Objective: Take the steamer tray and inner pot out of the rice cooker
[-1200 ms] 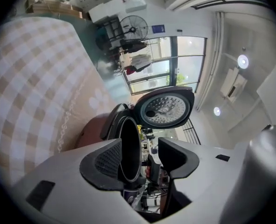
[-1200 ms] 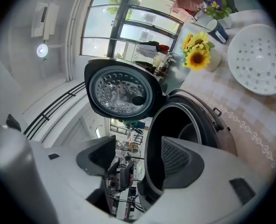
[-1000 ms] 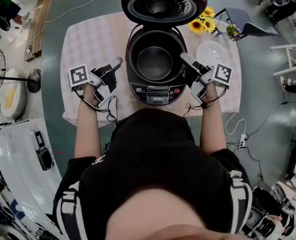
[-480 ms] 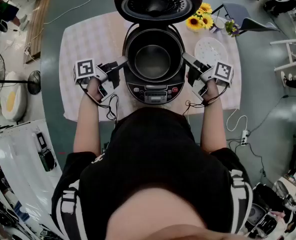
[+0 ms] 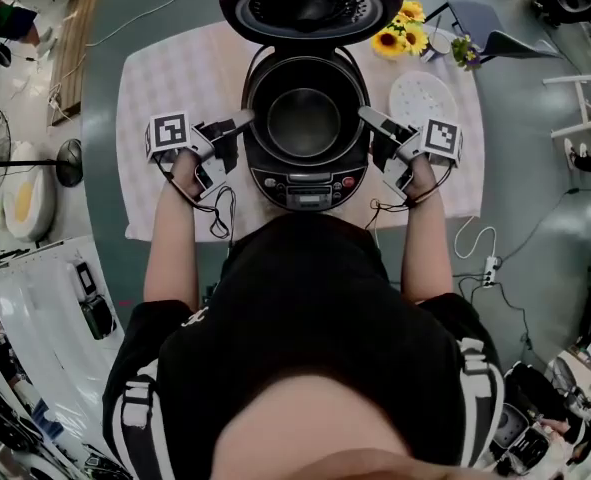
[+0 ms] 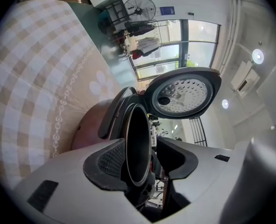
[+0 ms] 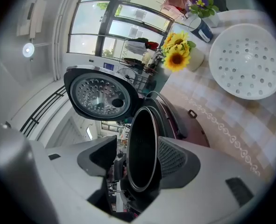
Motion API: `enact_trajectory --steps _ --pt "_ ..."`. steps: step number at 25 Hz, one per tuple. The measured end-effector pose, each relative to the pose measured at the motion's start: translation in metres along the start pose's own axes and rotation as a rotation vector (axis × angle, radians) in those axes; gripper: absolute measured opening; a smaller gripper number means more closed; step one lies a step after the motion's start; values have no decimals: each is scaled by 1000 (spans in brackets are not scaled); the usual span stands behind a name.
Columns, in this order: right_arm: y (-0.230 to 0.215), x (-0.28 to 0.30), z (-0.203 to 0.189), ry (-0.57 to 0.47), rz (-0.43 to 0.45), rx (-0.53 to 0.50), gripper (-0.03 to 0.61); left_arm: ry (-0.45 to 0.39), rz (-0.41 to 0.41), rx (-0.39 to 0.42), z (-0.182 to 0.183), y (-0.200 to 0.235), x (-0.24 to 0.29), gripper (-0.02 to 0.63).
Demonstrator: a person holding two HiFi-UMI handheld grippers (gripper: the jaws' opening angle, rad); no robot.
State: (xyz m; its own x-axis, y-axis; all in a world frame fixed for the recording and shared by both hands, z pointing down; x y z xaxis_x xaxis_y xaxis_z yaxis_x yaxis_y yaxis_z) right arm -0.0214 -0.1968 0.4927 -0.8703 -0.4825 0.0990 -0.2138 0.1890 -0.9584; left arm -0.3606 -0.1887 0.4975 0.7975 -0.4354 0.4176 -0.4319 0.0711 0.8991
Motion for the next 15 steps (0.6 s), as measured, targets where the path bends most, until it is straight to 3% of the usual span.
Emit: enact_trajectory --steps 6,10,13,15 --pt "-3 2 2 50 -66 -35 201 28 22 1 -1 0 -1 172" --pt "-12 -1 3 86 -152 -81 73 35 55 4 -2 4 3 106" --pt "-17 2 8 126 -183 -91 17 39 109 33 5 7 11 59" --pt "-19 7 13 161 -191 -93 17 48 150 59 12 10 16 17"
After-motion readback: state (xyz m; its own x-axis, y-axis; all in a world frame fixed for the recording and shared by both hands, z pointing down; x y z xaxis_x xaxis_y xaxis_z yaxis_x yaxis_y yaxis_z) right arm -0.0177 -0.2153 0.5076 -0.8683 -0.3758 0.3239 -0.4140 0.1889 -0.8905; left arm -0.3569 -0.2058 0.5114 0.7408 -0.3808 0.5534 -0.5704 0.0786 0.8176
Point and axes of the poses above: the fingertips, and each gripper's own axes: x forward along the fingers, y to its left, z out of its top, the point moved 7 cm from there along -x, backward along the fingers, and after that the axes turned 10 degrees about z, right-handed, at the moved point
